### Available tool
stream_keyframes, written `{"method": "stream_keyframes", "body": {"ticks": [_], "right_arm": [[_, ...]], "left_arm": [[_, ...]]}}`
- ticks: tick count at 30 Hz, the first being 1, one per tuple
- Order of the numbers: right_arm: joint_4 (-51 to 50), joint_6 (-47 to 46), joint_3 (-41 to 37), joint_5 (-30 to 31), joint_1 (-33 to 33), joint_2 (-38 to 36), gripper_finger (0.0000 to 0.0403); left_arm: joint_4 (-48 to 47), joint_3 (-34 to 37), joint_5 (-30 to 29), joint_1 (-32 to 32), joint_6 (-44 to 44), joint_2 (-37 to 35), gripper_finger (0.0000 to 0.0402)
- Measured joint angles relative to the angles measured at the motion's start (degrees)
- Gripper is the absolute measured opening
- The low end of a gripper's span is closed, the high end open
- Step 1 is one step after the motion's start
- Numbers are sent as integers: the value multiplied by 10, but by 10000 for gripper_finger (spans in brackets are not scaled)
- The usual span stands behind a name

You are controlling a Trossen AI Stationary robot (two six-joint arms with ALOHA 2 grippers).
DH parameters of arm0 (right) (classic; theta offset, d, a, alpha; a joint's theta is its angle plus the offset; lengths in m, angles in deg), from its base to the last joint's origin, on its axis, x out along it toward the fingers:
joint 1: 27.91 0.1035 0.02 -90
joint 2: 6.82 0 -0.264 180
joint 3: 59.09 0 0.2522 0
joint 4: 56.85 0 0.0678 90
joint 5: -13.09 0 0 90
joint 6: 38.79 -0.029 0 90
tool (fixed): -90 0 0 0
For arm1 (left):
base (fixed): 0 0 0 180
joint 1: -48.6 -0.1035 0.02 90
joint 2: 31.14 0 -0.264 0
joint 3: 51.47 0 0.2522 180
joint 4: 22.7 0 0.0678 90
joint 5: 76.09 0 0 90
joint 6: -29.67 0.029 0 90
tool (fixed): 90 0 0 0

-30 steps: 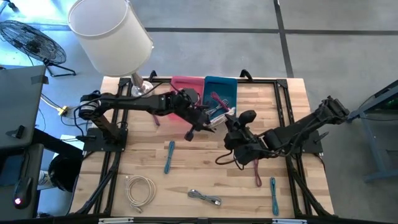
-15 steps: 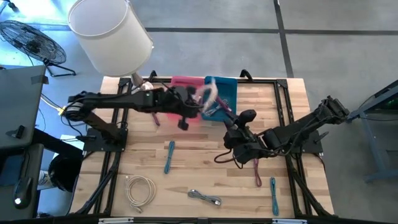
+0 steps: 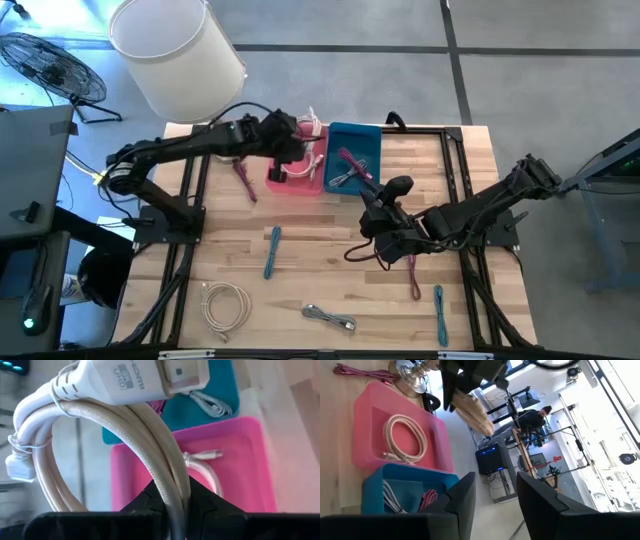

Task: Pick & Place USB Port
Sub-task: Put the right light brown hdmi cable into the pink bin

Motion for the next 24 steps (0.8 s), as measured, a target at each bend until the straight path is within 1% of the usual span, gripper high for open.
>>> {"method": "stream_keyframes", "body": {"ticks": [3, 6, 9, 14, 18, 20, 22, 24], "right_arm": [[0, 0, 0, 0, 0, 0, 133], [0, 0, 0, 0, 0, 0, 133], [0, 0, 0, -1, 0, 0, 133], [-8, -15, 0, -2, 0, 0, 133], [-26, -30, 0, -2, 0, 0, 133], [-27, -38, 0, -2, 0, 0, 133], [-27, -39, 0, -2, 0, 0, 133], [-27, -40, 0, -2, 0, 0, 133]], "left_arm": [[-5, 0, 33, -14, -19, 18, 33], [-9, 0, 49, -20, -25, 40, 66], [-19, 0, 47, -21, -23, 65, 91], [-37, 0, 11, -19, -21, 105, 99], [-35, 0, -6, -20, -16, 112, 101], [-33, 0, -24, -19, -16, 112, 102], [-33, 0, -57, -19, -15, 112, 102], [-33, 0, -113, -19, -14, 112, 102]]}}
